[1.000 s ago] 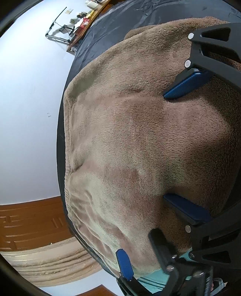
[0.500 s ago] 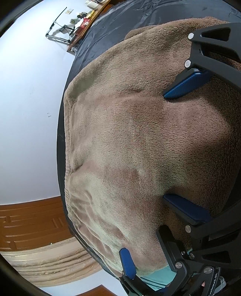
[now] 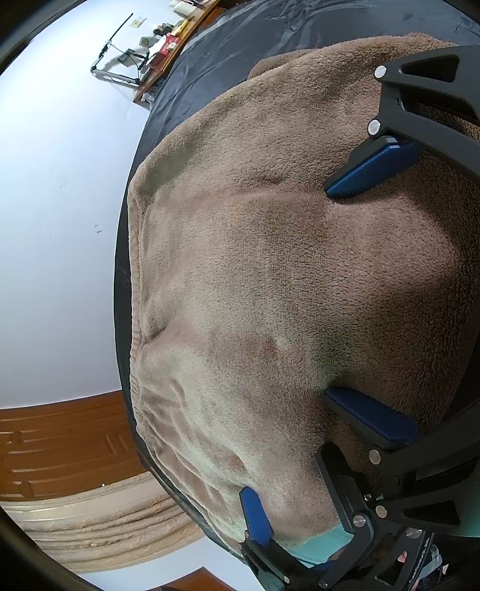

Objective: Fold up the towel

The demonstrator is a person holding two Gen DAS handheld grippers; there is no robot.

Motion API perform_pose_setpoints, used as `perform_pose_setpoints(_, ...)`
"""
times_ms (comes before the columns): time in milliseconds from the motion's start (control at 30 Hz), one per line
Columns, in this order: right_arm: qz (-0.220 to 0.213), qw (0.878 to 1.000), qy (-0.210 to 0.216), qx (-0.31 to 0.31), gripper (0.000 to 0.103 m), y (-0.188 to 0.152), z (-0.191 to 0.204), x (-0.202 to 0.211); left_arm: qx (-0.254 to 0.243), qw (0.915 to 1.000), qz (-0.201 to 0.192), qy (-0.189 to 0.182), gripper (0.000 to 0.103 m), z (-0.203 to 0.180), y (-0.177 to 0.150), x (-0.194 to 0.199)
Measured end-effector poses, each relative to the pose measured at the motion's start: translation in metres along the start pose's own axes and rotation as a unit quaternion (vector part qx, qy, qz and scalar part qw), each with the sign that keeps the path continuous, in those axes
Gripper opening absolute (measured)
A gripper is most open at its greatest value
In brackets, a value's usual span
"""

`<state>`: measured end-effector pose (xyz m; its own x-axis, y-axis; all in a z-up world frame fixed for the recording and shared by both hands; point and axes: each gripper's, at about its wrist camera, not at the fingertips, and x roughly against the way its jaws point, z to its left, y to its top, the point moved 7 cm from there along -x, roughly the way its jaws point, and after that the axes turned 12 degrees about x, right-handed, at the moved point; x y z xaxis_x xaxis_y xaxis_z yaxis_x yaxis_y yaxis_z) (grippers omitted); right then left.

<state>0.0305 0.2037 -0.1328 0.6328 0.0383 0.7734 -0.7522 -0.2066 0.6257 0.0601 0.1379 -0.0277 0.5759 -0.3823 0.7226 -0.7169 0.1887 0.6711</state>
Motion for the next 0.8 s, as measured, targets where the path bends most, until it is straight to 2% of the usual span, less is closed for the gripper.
perform_pose_setpoints(167,-0.001,1.000,0.004,-0.002,0.102,0.001,0.000,0.000,0.018,0.9995,0.016,-0.021,0.102,0.005,0.001,-0.005)
perform_pose_setpoints(300,-0.010,1.000,0.014,-0.008,0.102,0.001,-0.002,0.002,0.010,0.9997,0.017,-0.014,0.102,0.002,0.000,-0.003)
perform_pose_setpoints(400,-0.041,0.998,0.030,-0.021,0.102,-0.001,-0.008,0.017,0.005,0.9998,0.020,-0.005,0.102,0.001,0.004,0.002)
perform_pose_setpoints(500,-0.082,0.996,0.029,-0.029,0.102,-0.012,-0.022,0.051,0.015,0.9998,0.006,0.008,0.102,0.005,0.016,0.011)
perform_pose_setpoints(600,-0.102,0.991,0.011,-0.084,0.102,-0.033,-0.059,0.080,0.036,0.9993,-0.001,0.011,0.102,0.014,0.028,0.011)
perform_pose_setpoints(667,-0.108,0.982,0.013,-0.152,0.102,-0.051,-0.089,0.093,0.053,0.9984,0.003,0.020,0.102,0.024,0.033,0.006)
perform_pose_setpoints(733,-0.108,0.972,0.009,-0.209,0.102,-0.067,-0.113,0.100,0.070,0.9968,0.013,0.035,0.102,0.036,0.034,-0.002)
perform_pose_setpoints(800,-0.096,0.966,-0.012,-0.238,0.102,-0.081,-0.129,0.100,0.084,0.9952,0.020,0.046,0.102,0.045,0.034,-0.006)
